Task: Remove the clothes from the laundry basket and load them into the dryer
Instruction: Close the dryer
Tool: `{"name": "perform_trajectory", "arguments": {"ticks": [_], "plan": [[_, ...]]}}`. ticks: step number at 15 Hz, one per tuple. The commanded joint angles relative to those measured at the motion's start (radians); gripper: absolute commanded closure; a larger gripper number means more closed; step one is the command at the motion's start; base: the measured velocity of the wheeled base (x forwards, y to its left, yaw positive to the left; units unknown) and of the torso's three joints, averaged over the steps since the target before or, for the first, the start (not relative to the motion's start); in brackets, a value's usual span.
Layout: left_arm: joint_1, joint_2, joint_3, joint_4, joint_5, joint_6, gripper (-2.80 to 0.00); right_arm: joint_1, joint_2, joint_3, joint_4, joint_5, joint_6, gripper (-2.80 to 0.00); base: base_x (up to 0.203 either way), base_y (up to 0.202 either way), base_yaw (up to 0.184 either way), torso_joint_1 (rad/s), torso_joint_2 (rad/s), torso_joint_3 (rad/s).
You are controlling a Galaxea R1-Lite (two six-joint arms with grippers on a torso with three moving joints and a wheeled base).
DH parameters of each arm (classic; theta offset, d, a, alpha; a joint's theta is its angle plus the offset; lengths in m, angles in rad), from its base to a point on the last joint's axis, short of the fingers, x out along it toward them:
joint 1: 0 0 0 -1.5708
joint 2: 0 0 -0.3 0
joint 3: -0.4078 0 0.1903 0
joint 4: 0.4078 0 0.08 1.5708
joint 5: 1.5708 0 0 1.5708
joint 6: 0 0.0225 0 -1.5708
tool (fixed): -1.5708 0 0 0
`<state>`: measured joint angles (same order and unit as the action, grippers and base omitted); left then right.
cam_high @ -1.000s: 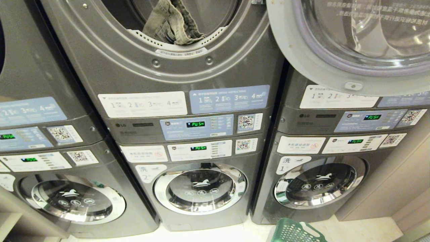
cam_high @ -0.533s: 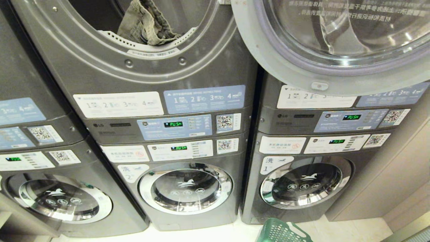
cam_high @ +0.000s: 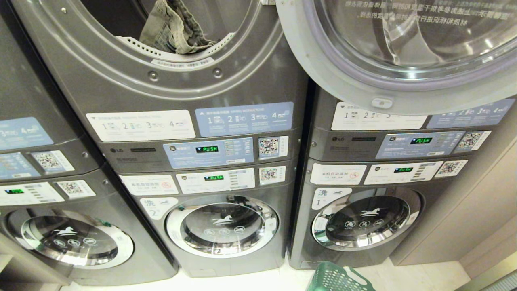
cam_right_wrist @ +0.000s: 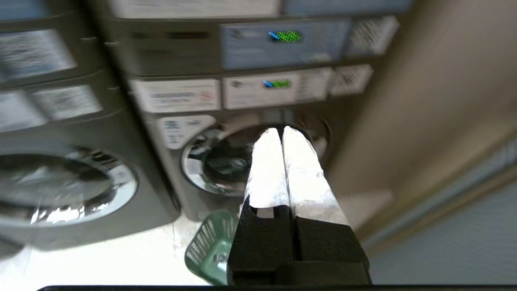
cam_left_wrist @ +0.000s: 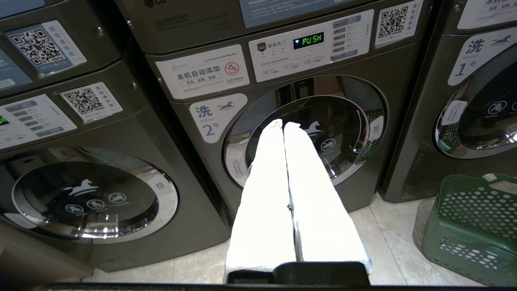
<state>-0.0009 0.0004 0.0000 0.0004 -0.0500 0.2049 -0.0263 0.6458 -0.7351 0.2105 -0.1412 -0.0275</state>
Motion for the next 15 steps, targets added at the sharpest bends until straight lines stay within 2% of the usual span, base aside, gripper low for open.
{"name": "perform_trajectory", "arguments": {"ticks": [1, 3, 6, 8, 10, 12, 13, 15], "plan": [[-0.001, 0.0, 0.0, 0.001, 0.001, 0.001, 0.0, -0.008, 0.203, 0.013, -0.058, -0.103, 0.078, 0.0, 0.0, 0.0, 0.0, 0.0, 0.0, 0.0], [-0.001, 0.0, 0.0, 0.0, -0.001, -0.001, 0.0, -0.022, 0.241, 0.112, -0.125, -0.141, 0.154, 0.0, 0.0, 0.0, 0.0, 0.0, 0.0, 0.0], [0.001, 0.0, 0.0, 0.0, 0.001, -0.004, 0.0, -0.026, 0.324, 0.227, -0.24, -0.13, 0.216, 0.0, 0.0, 0.0, 0.0, 0.0, 0.0, 0.0], [0.001, 0.0, 0.0, 0.001, 0.001, -0.004, 0.0, -0.025, 0.386, 0.308, -0.431, -0.029, 0.226, 0.0, 0.0, 0.0, 0.0, 0.0, 0.0, 0.0], [0.0, 0.0, 0.0, 0.001, 0.001, -0.004, 0.0, -0.024, 0.452, 0.388, -0.591, 0.125, 0.273, 0.0, 0.0, 0.0, 0.0, 0.0, 0.0, 0.0], [0.001, 0.0, 0.0, 0.001, 0.001, -0.004, 0.0, -0.024, 0.521, 0.416, -0.758, 0.263, 0.472, 0.0, 0.0, 0.0, 0.0, 0.0, 0.0, 0.0], [-0.001, 0.0, 0.0, 0.001, 0.001, -0.004, 0.0, -0.025, 0.563, 0.416, -0.839, 0.302, 0.551, 0.0, 0.0, 0.0, 0.0, 0.0, 0.0, 0.0], [0.0, 0.0, 0.0, 0.0, 0.001, -0.004, 0.0, -0.049, 0.685, 0.409, -0.96, 0.325, 0.6, 0.0, 0.0, 0.0, 0.0, 0.0, 0.0, 0.0]]}}
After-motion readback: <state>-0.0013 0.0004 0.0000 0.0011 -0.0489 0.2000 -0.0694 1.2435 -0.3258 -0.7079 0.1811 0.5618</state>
